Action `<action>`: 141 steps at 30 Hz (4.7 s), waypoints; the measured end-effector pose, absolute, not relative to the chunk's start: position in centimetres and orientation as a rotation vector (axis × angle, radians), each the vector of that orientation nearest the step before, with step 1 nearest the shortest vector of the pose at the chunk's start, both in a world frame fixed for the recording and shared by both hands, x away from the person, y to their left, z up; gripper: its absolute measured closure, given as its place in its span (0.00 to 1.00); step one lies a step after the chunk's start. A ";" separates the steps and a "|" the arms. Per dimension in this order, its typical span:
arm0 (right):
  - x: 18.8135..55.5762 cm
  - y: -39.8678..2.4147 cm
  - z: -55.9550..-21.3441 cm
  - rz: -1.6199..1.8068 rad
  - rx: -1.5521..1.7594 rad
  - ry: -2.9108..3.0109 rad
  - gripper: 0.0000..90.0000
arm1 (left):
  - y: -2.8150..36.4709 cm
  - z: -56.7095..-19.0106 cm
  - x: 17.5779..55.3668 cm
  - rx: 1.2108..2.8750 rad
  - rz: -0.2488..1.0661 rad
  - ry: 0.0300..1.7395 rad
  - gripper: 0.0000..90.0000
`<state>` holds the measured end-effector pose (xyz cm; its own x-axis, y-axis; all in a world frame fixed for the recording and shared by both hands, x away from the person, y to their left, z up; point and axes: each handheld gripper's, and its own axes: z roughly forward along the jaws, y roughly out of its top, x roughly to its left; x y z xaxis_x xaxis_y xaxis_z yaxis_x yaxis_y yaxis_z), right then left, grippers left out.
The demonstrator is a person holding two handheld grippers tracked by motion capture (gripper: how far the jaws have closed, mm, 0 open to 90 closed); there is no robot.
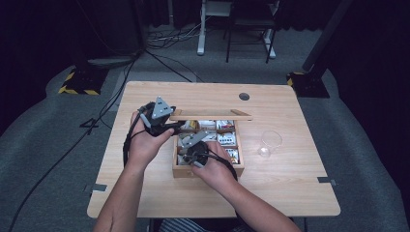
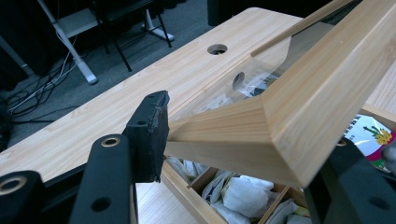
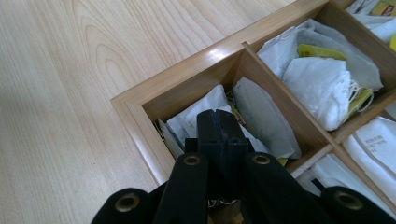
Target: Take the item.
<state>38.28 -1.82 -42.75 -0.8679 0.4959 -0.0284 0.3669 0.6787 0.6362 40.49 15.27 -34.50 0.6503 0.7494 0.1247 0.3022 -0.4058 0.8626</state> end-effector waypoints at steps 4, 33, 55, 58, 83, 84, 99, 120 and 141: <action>38.2 -2.2 -42.1 0.985 0.705 2.671 1.00 | 15.3 -34.5 40.5 1.987 0.642 0.820 0.52; 37.2 -6.4 -36.9 1.190 0.736 2.509 1.00 | 15.1 -34.6 40.6 1.990 0.640 0.820 0.51; 37.0 -12.0 -34.4 1.187 0.842 2.390 1.00 | 14.9 -34.6 40.6 1.999 0.641 0.824 0.50; 37.0 -12.9 -34.1 1.182 0.857 2.372 1.00 | 14.9 -34.6 40.6 2.005 0.643 0.820 0.50; 37.4 -20.0 -33.2 1.146 1.031 2.236 1.00 | 14.9 -34.9 40.0 2.014 0.666 0.828 0.48; 37.4 -20.3 -33.2 1.142 1.039 2.232 1.00 | 14.9 -34.9 40.0 2.018 0.668 0.827 0.48; 38.3 -24.1 -33.3 1.117 1.166 2.144 1.00 | 14.8 -34.8 40.2 2.018 0.661 0.826 0.48; 40.2 -28.8 -35.2 0.979 1.336 2.115 1.00 | 14.8 -34.8 40.2 2.019 0.660 0.827 0.48; 40.7 -28.4 -37.6 0.938 1.387 2.196 1.00 | 14.7 -34.8 40.2 2.017 0.658 0.829 0.48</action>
<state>40.71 -28.36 -37.62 -0.4419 0.8964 0.0343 0.6445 0.2907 0.7072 40.22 14.74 -34.84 0.6440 0.7512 0.1450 0.3124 -0.4312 0.8464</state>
